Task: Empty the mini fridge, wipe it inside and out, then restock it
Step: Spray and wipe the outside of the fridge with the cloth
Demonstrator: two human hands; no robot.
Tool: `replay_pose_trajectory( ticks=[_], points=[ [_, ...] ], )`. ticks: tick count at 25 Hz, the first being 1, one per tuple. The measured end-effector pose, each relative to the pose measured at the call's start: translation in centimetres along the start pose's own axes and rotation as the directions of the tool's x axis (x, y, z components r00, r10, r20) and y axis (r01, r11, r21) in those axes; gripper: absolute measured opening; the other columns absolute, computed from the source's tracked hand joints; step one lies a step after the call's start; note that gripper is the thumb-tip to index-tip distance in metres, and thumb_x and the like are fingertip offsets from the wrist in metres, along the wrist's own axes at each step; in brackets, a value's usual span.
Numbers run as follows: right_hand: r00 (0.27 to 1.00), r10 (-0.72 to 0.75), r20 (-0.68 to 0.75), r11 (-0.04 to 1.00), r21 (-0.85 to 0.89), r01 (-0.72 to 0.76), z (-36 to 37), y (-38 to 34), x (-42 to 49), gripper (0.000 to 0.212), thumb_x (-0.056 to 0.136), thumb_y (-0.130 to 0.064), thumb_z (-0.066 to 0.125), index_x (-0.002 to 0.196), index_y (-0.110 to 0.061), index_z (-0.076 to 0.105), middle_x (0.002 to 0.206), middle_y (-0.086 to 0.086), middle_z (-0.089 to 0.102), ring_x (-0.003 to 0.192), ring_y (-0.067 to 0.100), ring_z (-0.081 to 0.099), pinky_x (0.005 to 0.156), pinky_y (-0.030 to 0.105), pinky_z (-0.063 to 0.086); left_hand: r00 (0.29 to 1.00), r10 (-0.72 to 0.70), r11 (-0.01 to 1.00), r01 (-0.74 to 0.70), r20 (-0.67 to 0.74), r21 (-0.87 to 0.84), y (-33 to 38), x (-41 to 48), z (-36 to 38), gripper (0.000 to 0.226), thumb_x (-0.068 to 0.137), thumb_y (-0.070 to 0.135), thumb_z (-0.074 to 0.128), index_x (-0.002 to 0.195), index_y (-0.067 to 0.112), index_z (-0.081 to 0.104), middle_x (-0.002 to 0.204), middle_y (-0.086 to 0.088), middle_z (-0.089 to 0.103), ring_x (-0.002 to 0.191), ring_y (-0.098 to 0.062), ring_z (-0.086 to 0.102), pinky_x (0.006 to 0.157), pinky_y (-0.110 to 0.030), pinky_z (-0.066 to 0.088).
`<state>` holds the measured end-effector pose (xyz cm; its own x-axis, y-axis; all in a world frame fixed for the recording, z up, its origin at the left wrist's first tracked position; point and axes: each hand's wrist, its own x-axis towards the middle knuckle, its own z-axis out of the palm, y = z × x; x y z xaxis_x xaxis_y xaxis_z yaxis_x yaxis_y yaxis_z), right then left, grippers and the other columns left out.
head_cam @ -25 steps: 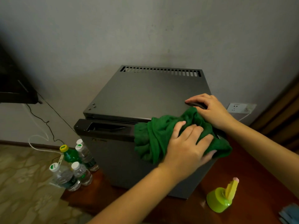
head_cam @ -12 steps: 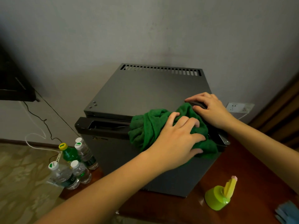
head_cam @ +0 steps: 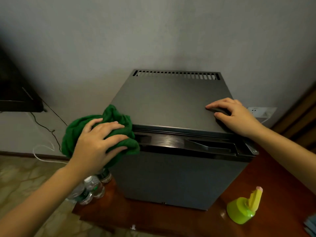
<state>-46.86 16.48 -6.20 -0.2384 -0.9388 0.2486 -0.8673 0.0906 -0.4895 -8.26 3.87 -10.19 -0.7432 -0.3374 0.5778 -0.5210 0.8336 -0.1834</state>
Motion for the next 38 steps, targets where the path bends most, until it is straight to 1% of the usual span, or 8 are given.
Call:
replay_pose_trajectory(
  ticks=[5,8,12,21,24,27,32,38],
  points=[
    [1.0,0.023,0.006,1.0,-0.01,-0.023,-0.1,-0.3,-0.1,0.032,0.091,-0.015,0.057,0.114,-0.036,0.062,0.118,-0.004,0.053,0.118,0.017,0.04,0.1,0.028,0.028,0.974,-0.144,0.988,0.131,-0.177,-0.085,4.6,1.6,1.0,0.04,0.095,0.045,0.045,0.092,0.016,0.072,0.106,-0.006,0.067,0.102,-0.019,0.056,0.1,-0.042,0.031],
    [1.0,0.014,0.017,1.0,-0.018,-0.014,-0.1,-0.2,-0.1,0.033,0.091,-0.015,0.057,0.11,-0.042,0.059,0.115,-0.006,0.052,0.118,0.019,0.042,0.105,0.038,0.03,0.975,-0.038,0.989,0.005,-0.22,-0.149,11.2,4.7,2.5,0.029,0.089,0.043,0.055,0.1,0.021,0.071,0.109,-0.005,0.067,0.106,-0.02,0.058,0.102,-0.042,0.032],
    [1.0,-0.009,0.019,0.999,-0.032,0.009,-0.2,-0.3,-0.2,0.032,0.092,-0.011,0.057,0.114,-0.035,0.06,0.119,0.0,0.055,0.118,0.023,0.044,0.099,0.03,0.029,0.975,0.128,0.972,-0.16,-0.182,-0.17,14.7,7.6,3.1,0.028,0.09,0.042,0.054,0.101,0.022,0.071,0.112,-0.007,0.066,0.107,-0.024,0.061,0.103,-0.043,0.036],
    [0.999,0.038,-0.013,0.999,-0.028,-0.038,-0.3,-0.5,-0.1,0.03,0.091,-0.01,0.058,0.115,-0.025,0.065,0.118,-0.001,0.059,0.113,0.015,0.051,0.099,0.03,0.036,0.938,-0.266,0.96,0.278,-0.221,0.023,2.1,0.9,1.3,0.035,0.096,0.039,0.049,0.099,0.012,0.071,0.097,-0.01,0.068,0.089,-0.028,0.064,0.091,-0.039,0.041],
    [0.984,0.154,-0.094,0.981,0.131,-0.141,0.0,-0.7,-0.2,0.031,0.092,-0.004,0.056,0.117,-0.021,0.064,0.114,-0.003,0.064,0.105,0.007,0.057,0.092,0.017,0.038,0.886,-0.382,0.922,0.387,-0.264,-0.033,4.9,2.4,1.2,0.035,0.096,0.037,0.05,0.096,0.009,0.07,0.092,-0.01,0.068,0.08,-0.028,0.063,0.084,-0.038,0.042],
    [0.957,0.255,-0.137,0.931,0.303,-0.205,0.4,-0.4,0.1,0.031,0.094,-0.003,0.051,0.116,-0.021,0.062,0.112,0.001,0.067,0.103,0.007,0.061,0.097,0.023,0.045,0.919,-0.312,0.949,0.29,-0.24,-0.122,10.7,5.1,2.2,0.034,0.095,0.038,0.049,0.096,0.012,0.071,0.093,-0.008,0.069,0.083,-0.025,0.065,0.087,-0.038,0.045],
    [0.947,0.285,-0.151,0.868,0.46,-0.188,0.6,0.0,0.2,0.033,0.093,0.007,0.043,0.117,-0.006,0.062,0.112,0.009,0.064,0.104,0.015,0.061,0.085,0.01,0.045,0.912,-0.364,0.905,0.298,-0.19,-0.304,20.3,11.7,3.1,0.036,0.093,0.04,0.046,0.086,0.015,0.07,0.086,-0.006,0.071,0.088,-0.024,0.069,0.088,-0.036,0.05],
    [0.967,0.253,-0.042,0.531,0.841,-0.102,-1.6,2.2,0.5,0.04,0.092,0.011,0.034,0.12,-0.008,0.055,0.12,0.015,0.061,0.108,0.017,0.058,0.098,0.026,0.043,0.954,-0.175,0.95,0.097,-0.245,-0.298,28.5,13.1,4.6,0.028,0.092,0.039,0.052,0.097,0.018,0.071,0.11,-0.01,0.069,0.107,-0.026,0.064,0.1,-0.041,0.044]
  ],
)
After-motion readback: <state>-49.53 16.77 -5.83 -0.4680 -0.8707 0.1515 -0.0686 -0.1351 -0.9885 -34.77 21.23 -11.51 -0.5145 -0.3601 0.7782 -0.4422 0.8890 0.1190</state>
